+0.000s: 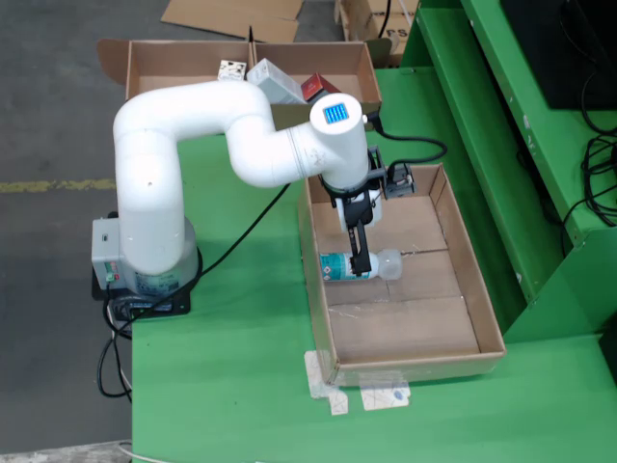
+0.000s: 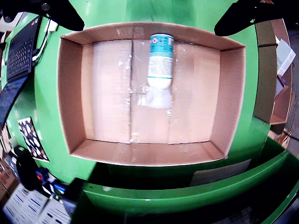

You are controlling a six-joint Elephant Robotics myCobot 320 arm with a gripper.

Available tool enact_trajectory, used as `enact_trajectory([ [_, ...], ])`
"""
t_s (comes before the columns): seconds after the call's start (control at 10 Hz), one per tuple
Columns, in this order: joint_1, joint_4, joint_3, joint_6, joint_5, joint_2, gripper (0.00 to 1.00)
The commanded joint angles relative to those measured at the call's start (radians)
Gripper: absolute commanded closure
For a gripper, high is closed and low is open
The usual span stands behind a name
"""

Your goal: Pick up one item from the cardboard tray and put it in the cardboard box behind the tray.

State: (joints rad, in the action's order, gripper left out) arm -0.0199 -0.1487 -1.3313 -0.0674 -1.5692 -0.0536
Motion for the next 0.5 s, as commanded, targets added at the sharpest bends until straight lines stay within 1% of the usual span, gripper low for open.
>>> enact_trajectory([
  [0.0,-0.071,0.078,0.176,-0.012,-0.020,-0.074,0.00],
  [0.1,-0.071,0.078,0.176,-0.012,-0.020,-0.074,0.00],
  [0.2,-0.114,0.076,0.176,-0.044,-0.002,-0.069,0.00],
  [0.3,-0.114,0.076,0.176,-0.044,-0.002,-0.069,0.00],
  [0.4,-0.158,0.078,0.181,-0.076,0.014,-0.071,0.00],
])
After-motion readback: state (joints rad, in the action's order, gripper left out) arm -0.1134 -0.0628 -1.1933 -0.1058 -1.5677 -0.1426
